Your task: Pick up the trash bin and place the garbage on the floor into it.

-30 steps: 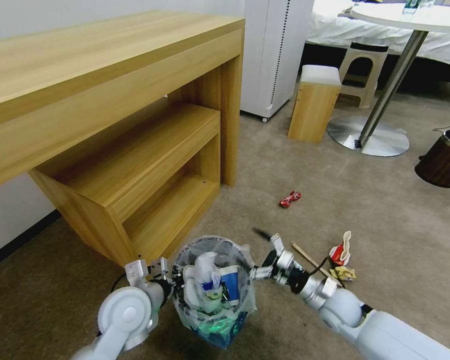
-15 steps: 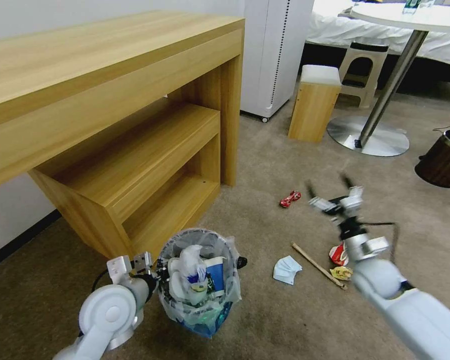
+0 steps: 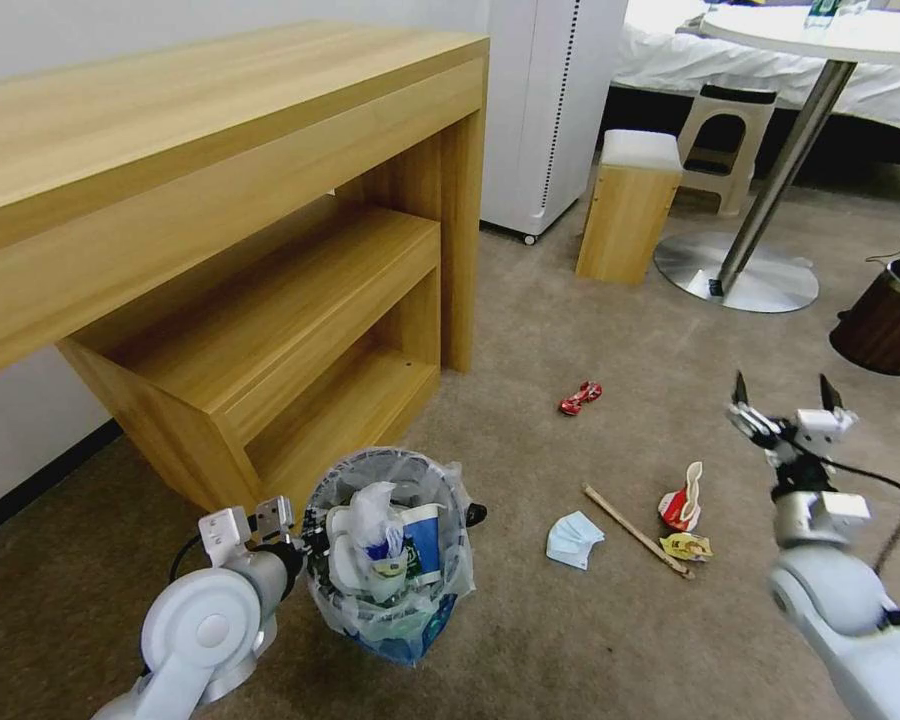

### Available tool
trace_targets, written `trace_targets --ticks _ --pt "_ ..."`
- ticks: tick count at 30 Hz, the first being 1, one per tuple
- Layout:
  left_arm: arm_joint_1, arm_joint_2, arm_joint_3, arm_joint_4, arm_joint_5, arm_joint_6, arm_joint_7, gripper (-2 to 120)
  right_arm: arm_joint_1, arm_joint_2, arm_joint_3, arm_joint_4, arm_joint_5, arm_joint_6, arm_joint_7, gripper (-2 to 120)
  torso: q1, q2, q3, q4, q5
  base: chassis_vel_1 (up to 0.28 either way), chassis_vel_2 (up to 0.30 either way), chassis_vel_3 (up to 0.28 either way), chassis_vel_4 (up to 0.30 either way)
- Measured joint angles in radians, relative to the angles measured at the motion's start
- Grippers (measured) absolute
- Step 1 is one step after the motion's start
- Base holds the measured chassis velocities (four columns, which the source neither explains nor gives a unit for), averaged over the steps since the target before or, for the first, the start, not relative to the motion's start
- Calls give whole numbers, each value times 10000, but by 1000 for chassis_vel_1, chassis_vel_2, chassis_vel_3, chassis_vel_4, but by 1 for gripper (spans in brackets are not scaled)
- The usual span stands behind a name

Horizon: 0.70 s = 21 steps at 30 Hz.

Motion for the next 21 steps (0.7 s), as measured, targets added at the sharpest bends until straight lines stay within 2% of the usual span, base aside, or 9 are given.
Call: trace_targets --ticks 7,8,9,11,13,14,15,18,21 --pt "138 -199 47 -41 456 0 172 0 -1396 410 671 493 -733 -549 -49 100 0 0 0 1 2 0 0 0 0" --pt "157 -242 52 -41 619 0 250 0 -1634 456 803 545 -856 -511 -663 100 0 0 0 2 2 0 0 0 0" --pt "157 -242 52 -41 619 0 250 0 -1634 456 803 545 -856 -511 -663 100 0 0 0 2 2 0 0 0 0" --pt "215 -303 60 -52 810 -1 357 0 -2063 505 1159 521 -955 167 -2482 100 0 0 0 4 6 0 0 0 0" --pt "232 -314 63 -58 843 -1 373 0 -2138 508 1265 512 -909 274 -2888 100 0 1 0 4 6 0 0 0 0" --pt "278 -355 95 -60 967 0 424 0 -2376 508 1636 362 -854 876 -4395 100 0 1 0 3 -4 0 0 0 0" --pt "295 -369 106 -73 1011 0 455 0 -2461 502 1789 232 -719 1066 -5038 100 0 1 -1 5 0 0 0 0 0" --pt "307 -384 144 -96 1075 -5 503 0 -2734 459 1999 -79 -534 1193 -5758 100 0 0 1 3 4 0 0 0 0" --pt "299 -374 165 -96 1168 -14 568 0 -2935 425 2069 -363 -348 1115 -5910 100 0 0 1 0 2 0 0 0 0"
